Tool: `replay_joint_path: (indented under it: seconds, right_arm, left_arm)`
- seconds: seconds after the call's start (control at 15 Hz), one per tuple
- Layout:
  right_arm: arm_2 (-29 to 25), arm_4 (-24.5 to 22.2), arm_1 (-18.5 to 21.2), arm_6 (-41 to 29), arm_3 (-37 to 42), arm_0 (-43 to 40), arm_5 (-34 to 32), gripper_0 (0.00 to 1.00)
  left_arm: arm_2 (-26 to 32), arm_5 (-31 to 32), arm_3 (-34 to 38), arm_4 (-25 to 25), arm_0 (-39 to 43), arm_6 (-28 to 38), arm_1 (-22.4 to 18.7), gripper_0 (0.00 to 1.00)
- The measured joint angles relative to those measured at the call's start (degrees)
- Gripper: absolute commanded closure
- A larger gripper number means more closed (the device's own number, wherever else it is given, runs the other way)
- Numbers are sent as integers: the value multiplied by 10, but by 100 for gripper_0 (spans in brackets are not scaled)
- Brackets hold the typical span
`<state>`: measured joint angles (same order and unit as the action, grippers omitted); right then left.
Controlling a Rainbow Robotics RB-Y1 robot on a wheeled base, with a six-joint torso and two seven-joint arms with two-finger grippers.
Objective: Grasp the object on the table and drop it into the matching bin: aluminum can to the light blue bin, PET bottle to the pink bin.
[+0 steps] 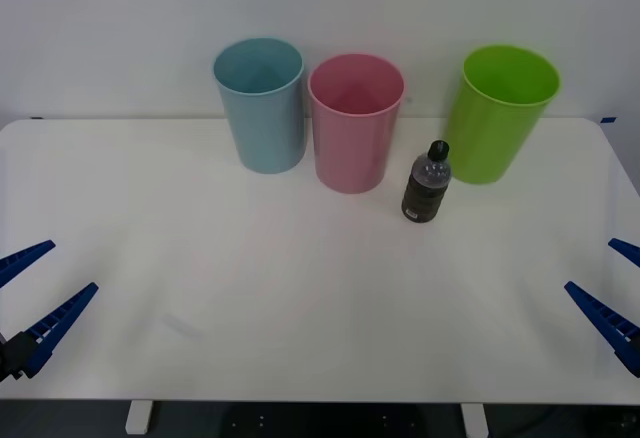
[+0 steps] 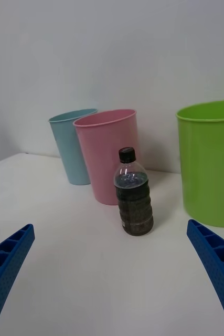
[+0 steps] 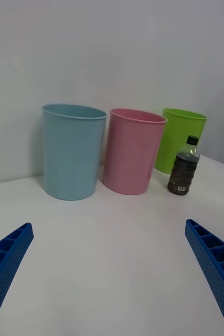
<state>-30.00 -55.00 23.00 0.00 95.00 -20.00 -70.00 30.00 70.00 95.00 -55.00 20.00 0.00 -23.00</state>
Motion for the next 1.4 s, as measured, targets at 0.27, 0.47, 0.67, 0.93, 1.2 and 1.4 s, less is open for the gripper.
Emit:
replay_joint_path:
  seconds: [0.27, 0.47, 0.67, 0.93, 1.2, 1.4]
  right_arm:
    - [-3, 0, -7, 0, -7, -5, 0, 0]
    - [-6, 2, -5, 0, -7, -6, 2, 0]
    - [-1, 2, -4, 2, -7, -6, 11, 0]
    - [17, 2, -5, 19, -21, -1, 39, 0]
    - [33, -3, -5, 95, -88, 42, 42, 0]
    - [52, -6, -5, 115, -130, 73, 55, 0]
  left_arm:
    - [0, 0, 0, 0, 0, 0, 0, 0]
    - [0, 0, 0, 0, 0, 0, 0, 0]
    - [0, 0, 0, 0, 0, 0, 0, 0]
    - [0, 0, 0, 0, 0, 0, 0, 0]
    - [0, 0, 0, 0, 0, 0, 0, 0]
    - [0, 0, 0, 0, 0, 0, 0, 0]
